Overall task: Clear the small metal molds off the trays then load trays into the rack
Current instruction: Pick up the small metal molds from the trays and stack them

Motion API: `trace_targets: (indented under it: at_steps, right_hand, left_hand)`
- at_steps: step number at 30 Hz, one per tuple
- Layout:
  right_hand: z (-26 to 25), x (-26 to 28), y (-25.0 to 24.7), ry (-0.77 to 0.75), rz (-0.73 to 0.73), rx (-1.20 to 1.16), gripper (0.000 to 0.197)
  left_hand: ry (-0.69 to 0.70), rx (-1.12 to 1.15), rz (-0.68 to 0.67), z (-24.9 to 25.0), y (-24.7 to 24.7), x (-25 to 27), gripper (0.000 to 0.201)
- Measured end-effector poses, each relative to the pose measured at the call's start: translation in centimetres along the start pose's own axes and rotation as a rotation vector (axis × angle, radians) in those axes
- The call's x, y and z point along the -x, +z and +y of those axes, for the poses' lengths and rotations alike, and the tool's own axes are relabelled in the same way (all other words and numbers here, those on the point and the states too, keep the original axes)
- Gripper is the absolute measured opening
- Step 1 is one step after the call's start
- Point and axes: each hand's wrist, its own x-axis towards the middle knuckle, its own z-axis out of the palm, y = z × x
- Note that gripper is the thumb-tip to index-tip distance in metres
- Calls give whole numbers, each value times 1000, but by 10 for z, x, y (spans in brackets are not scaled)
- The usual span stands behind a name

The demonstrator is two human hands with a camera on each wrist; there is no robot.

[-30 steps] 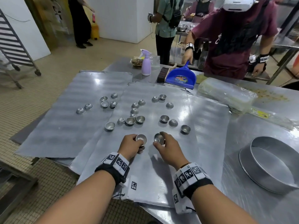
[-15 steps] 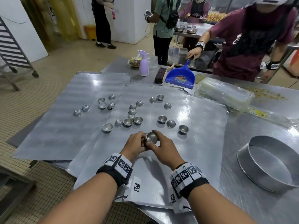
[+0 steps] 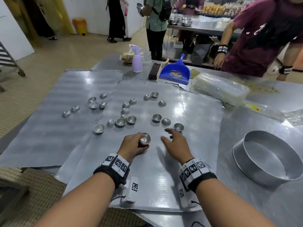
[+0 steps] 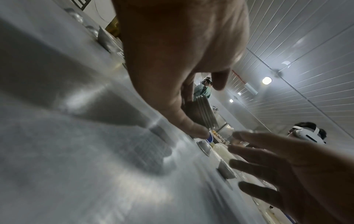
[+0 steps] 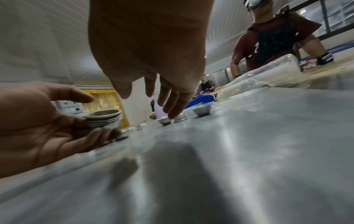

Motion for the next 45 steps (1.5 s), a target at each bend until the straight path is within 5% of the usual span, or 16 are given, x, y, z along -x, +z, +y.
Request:
trace_targets:
  at_steps: [5,15,22,45]
  right_hand:
    - [30,-33,-26,82,41,172,34]
    - [58,-79,-27,148,-75,305,68]
    - [55,-88,-20,163,-83,299,64]
    - [32,-14,0,110,-58,68,52]
  left_hand:
    - [52,-141,34,-12,3,-11,10]
    - [107,-227,29,-28,-1,-19,13]
    - [118,-246,12,-30,-1,-20,12]
    - [194,-272,-26,-22,-1,-3,13]
